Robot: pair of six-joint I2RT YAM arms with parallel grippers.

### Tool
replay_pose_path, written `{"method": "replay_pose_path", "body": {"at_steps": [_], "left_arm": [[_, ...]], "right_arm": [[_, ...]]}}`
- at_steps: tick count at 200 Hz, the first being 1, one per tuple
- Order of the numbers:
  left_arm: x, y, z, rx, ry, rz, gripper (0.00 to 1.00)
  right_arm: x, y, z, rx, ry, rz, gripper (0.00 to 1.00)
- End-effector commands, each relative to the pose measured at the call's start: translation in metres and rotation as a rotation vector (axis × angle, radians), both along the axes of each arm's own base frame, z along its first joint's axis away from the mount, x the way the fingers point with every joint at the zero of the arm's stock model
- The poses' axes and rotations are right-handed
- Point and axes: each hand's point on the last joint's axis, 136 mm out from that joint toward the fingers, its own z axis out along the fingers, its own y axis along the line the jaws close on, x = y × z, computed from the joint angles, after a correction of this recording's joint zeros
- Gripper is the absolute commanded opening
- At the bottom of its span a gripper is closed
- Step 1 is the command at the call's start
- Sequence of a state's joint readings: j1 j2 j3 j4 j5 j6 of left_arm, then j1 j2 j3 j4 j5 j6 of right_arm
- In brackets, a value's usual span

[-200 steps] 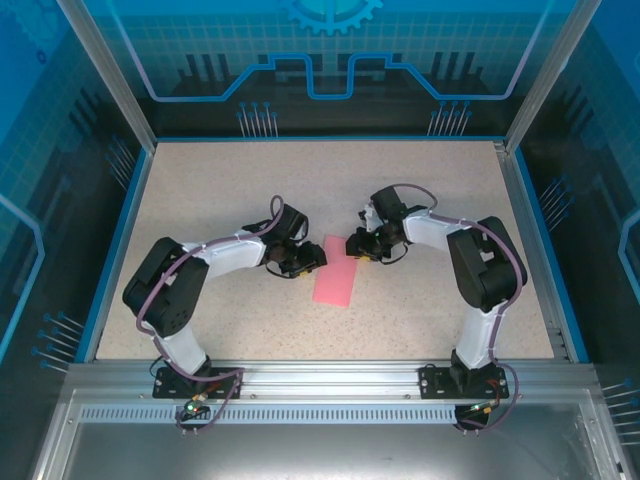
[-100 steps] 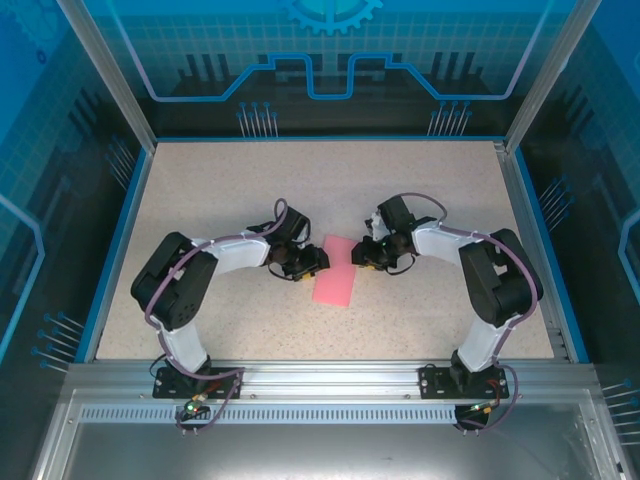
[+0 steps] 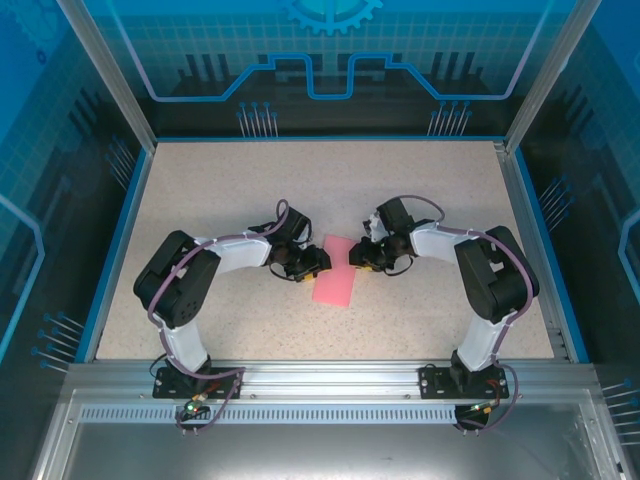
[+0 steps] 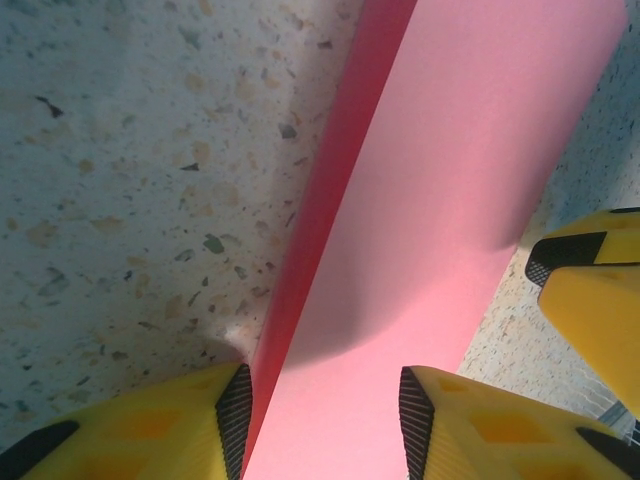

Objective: Fold a paper plane with a square sheet of paper (pick it up from the middle)
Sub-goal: Fold the triangle a second time at the center of the table.

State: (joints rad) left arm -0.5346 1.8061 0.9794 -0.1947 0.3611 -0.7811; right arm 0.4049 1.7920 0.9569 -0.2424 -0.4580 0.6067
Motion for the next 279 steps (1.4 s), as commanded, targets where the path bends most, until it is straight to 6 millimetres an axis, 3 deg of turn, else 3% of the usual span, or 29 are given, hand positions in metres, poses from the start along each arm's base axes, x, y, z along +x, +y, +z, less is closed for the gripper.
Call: {"method": "replay_pose_path", "body": {"at_steps": [1, 100, 225, 253, 279], "left_arm": [[0.003, -0.013, 0.009, -0.049, -0.007, -0.022, 0.45], [0.008, -0.018, 0.028, -0.086, -0.046, -0.03, 0.4], [0.031, -0.035, 0.044, -0.186, -0.08, -0.125, 0.47], [0.028, -0.032, 0.039, -0.177, -0.057, -0.122, 0.43], [0.022, -0.028, 0.034, -0.165, -0.038, -0.105, 0.35]], "right_arm": [[-0.007, 0.005, -0.003, 0.031, 0.024, 0.012, 0.3], [-0.014, -0.002, 0.007, 0.016, -0.01, 0.011, 0.31], [-0.032, -0.006, 0.014, -0.012, -0.02, 0.029, 0.32], [-0.033, -0.003, 0.023, -0.021, -0.053, 0.042, 0.33], [-0.04, 0.001, 0.031, -0.131, -0.149, 0.058, 0.35]]}}
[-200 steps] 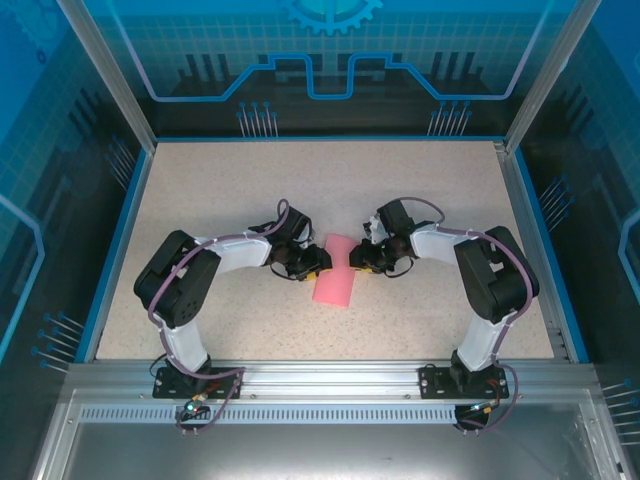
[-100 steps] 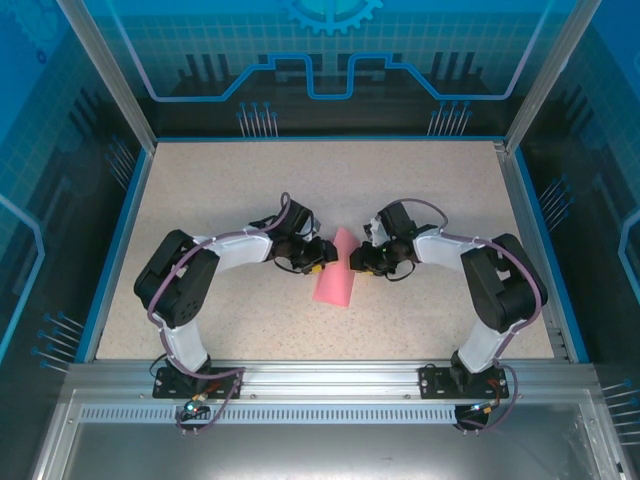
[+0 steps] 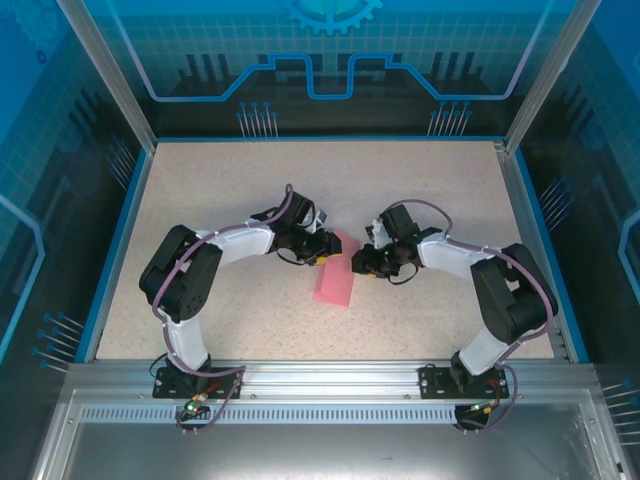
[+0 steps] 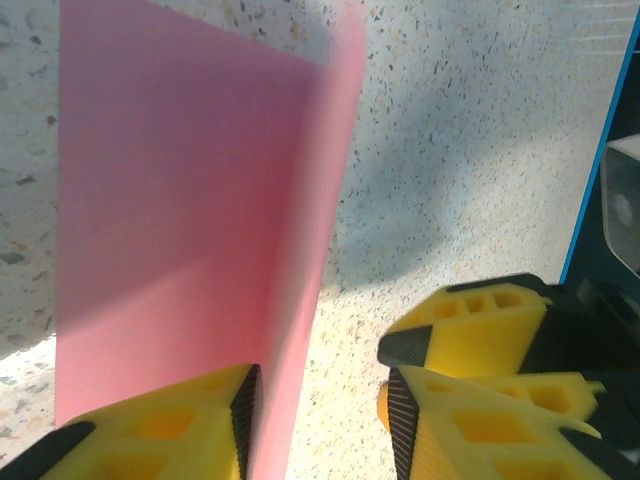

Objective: Fold a paper plane with a square sheet of paper (pick it up from the middle)
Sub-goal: Fold the triangle a second time at the center of the table.

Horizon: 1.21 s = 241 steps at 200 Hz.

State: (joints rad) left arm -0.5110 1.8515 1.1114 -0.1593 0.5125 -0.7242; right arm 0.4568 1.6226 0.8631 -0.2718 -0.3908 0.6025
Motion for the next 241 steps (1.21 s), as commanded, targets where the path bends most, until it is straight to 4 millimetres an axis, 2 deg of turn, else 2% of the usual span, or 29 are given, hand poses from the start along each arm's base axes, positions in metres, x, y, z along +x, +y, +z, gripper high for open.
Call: {"method": "replay_pose_path", "body": {"at_steps": [1, 41, 72, 81, 84, 97, 127, 180, 241], "left_arm": [[-0.008, 0.004, -0.007, 0.003, 0.037, -0.013, 0.35], [-0.009, 0.005, -0.008, 0.004, 0.047, 0.0, 0.27], [-0.008, 0.005, -0.008, 0.004, 0.054, 0.0, 0.22], [-0.009, 0.005, -0.008, 0.005, 0.055, 0.002, 0.22], [-0.009, 0.005, -0.007, 0.004, 0.054, 0.001, 0.22], [-0.009, 0.005, -0.007, 0.004, 0.056, 0.002, 0.22], [-0.01, 0.005, -0.007, 0.005, 0.057, 0.003, 0.22], [-0.012, 0.006, -0.007, 0.007, 0.059, 0.004, 0.22], [-0.012, 0.006, -0.008, 0.008, 0.06, 0.005, 0.22]], "right_arm": [[-0.012, 0.005, 0.01, -0.1, -0.085, 0.032, 0.35], [-0.038, 0.023, 0.028, -0.322, -0.331, 0.106, 0.47], [-0.06, 0.042, 0.036, -0.429, -0.477, 0.18, 0.58], [-0.068, 0.049, 0.032, -0.451, -0.497, 0.227, 0.59], [-0.067, 0.058, 0.039, -0.438, -0.517, 0.233, 0.6], [-0.07, 0.07, 0.041, -0.47, -0.553, 0.256, 0.61], [-0.069, 0.08, 0.035, -0.555, -0.577, 0.271, 0.64], [-0.067, 0.085, 0.025, -0.628, -0.58, 0.292, 0.52], [-0.065, 0.082, 0.027, -0.655, -0.591, 0.281, 0.35]]}}
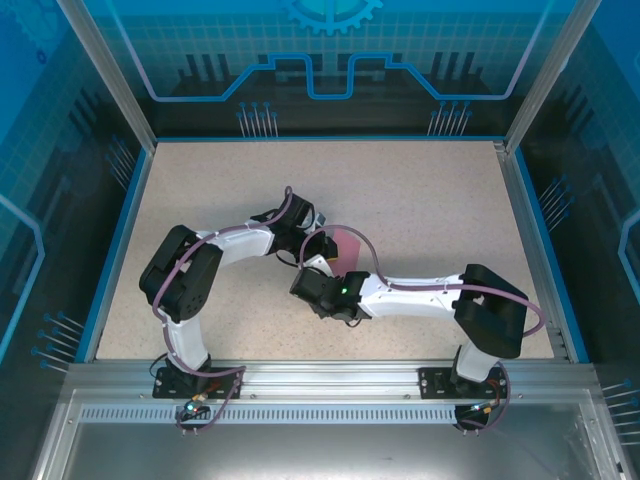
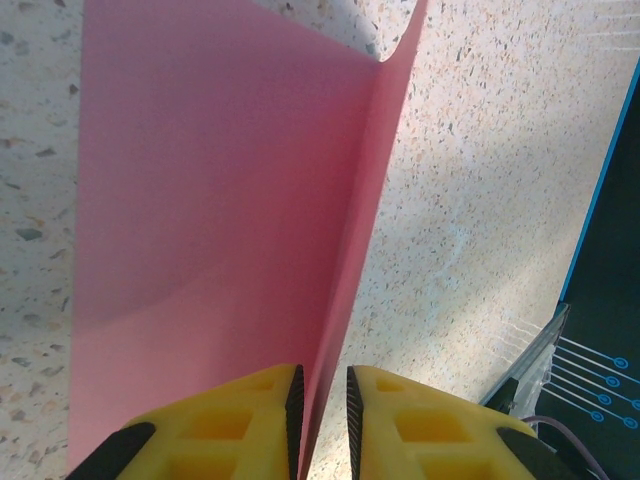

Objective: Fold a paper plane with a square sheet of paper (pick it up from the middle)
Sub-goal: Fold the triangle a second time at the center of the table.

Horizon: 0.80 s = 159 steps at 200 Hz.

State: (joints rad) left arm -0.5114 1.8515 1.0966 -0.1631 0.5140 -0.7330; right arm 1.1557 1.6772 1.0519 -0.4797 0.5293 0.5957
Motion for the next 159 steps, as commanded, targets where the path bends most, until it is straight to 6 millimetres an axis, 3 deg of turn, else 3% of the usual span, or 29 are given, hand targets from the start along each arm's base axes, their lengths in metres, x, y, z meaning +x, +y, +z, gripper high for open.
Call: {"method": "replay_pose_path", "body": {"at_steps": [1, 101, 109, 159], "left_arm": [[-0.008, 0.004, -0.003, 0.001, 0.037, 0.0, 0.22], [-0.004, 0.004, 0.004, 0.003, 0.025, 0.004, 0.23], [-0.004, 0.003, 0.004, 0.002, 0.024, 0.002, 0.23], [-0.003, 0.001, 0.009, -0.015, 0.021, -0.002, 0.22]], "right_arm": [[0.001, 0.002, 0.009, -0.016, -0.035, -0.004, 0.35], [0.002, -0.012, 0.015, 0.026, -0.035, -0.028, 0.08], [0.002, -0.012, 0.016, 0.041, -0.031, -0.025, 0.11], [-0.007, 0.021, 0.013, 0.125, 0.009, 0.092, 0.5]]}}
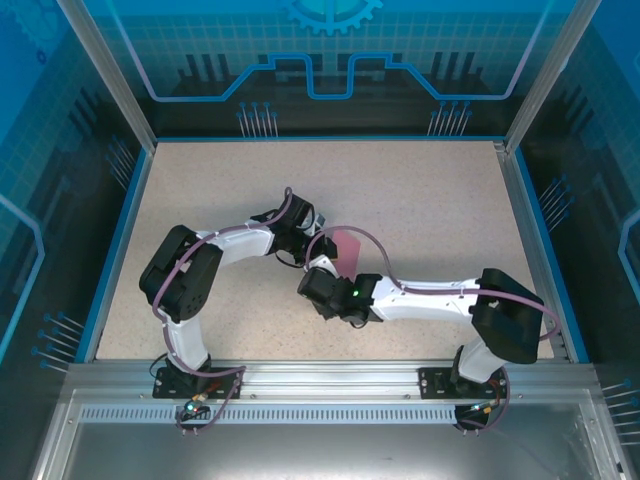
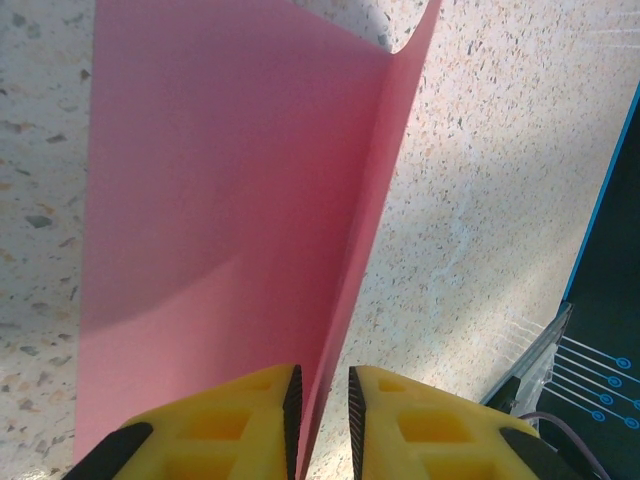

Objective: Fold a paper plane with a square sheet of paper (pick it up from the middle)
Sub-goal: Fold the triangle a second time at the center of the table.

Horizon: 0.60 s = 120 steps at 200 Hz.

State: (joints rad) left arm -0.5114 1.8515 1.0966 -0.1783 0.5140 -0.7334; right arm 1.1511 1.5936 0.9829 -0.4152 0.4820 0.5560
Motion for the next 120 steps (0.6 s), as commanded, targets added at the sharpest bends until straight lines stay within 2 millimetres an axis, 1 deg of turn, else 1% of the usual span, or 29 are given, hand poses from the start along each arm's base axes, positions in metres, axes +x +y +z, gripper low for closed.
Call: {"method": "replay_pose_path", "body": {"at_steps": [1, 13, 32, 49, 66, 81, 86, 120], "left_arm": [[0.0, -0.001, 0.011, -0.023, 0.009, -0.002, 0.22], [0.0, -0.002, 0.014, -0.031, 0.005, -0.005, 0.22], [0.0, -0.002, 0.016, -0.038, 0.002, -0.005, 0.22], [-0.001, -0.002, 0.018, -0.038, -0.001, -0.007, 0.22], [0.001, -0.003, 0.017, -0.038, 0.001, -0.004, 0.22], [0.001, -0.004, 0.017, -0.042, 0.005, -0.005, 0.22], [0.001, -0.004, 0.018, -0.042, 0.003, -0.006, 0.22], [0.0, -0.003, 0.017, -0.034, 0.005, -0.008, 0.22]], "right_arm": [[0.0, 0.021, 0.004, 0.055, 0.009, 0.044, 0.5], [0.003, 0.022, -0.001, 0.016, -0.004, 0.031, 0.53], [0.01, 0.011, -0.007, -0.062, -0.026, -0.032, 0.54], [0.016, 0.001, -0.007, -0.132, -0.059, -0.078, 0.54], [0.017, -0.005, -0.01, -0.16, -0.066, -0.09, 0.51], [0.016, -0.004, -0.012, -0.154, -0.062, -0.086, 0.41], [0.016, -0.004, -0.011, -0.152, -0.063, -0.086, 0.4], [0.016, -0.003, 0.0, -0.119, -0.083, -0.077, 0.35]]}}
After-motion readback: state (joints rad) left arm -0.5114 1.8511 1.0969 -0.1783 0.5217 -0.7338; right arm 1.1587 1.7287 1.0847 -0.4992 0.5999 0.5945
